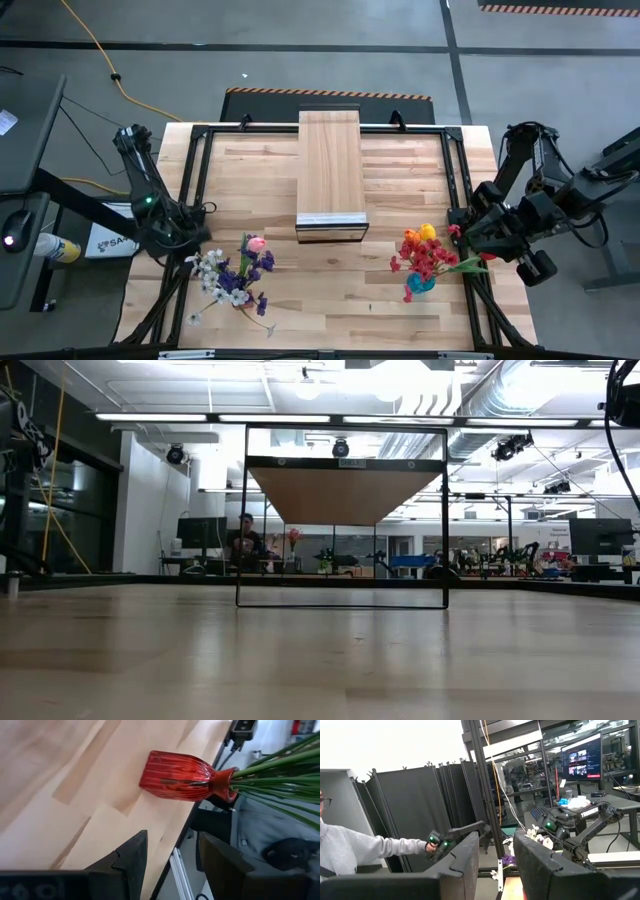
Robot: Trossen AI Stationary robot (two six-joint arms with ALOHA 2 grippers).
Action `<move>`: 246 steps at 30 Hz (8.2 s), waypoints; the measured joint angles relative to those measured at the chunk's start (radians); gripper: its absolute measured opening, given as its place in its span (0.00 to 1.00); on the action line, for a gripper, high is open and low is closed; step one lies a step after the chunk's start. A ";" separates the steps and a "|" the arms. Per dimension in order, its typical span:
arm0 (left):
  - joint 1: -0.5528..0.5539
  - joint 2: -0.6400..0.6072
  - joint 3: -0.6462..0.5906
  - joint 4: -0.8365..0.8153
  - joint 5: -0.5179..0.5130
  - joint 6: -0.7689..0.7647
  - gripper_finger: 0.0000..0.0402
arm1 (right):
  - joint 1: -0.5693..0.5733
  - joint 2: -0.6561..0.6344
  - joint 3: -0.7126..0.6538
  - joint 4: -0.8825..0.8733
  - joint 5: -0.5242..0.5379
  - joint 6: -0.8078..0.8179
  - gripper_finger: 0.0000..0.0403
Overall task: Pick and place flowers into a vace then onto a shelf
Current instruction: Put the red vase with flowers on the shelf
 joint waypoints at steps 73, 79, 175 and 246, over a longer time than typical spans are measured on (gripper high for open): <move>0.000 0.039 -0.143 0.179 -0.131 0.244 0.53 | 0.000 -0.002 0.000 0.106 0.136 0.004 0.28; 0.000 0.040 -0.143 0.059 -0.025 0.254 0.53 | 0.000 -0.001 0.000 0.106 0.133 0.004 0.28; 0.000 0.016 -0.142 0.130 -0.256 0.886 0.53 | 0.000 0.022 0.000 0.105 0.124 0.005 0.28; 0.000 0.299 -0.241 0.729 -0.232 1.185 0.53 | 0.000 0.033 0.000 0.106 0.125 0.005 0.28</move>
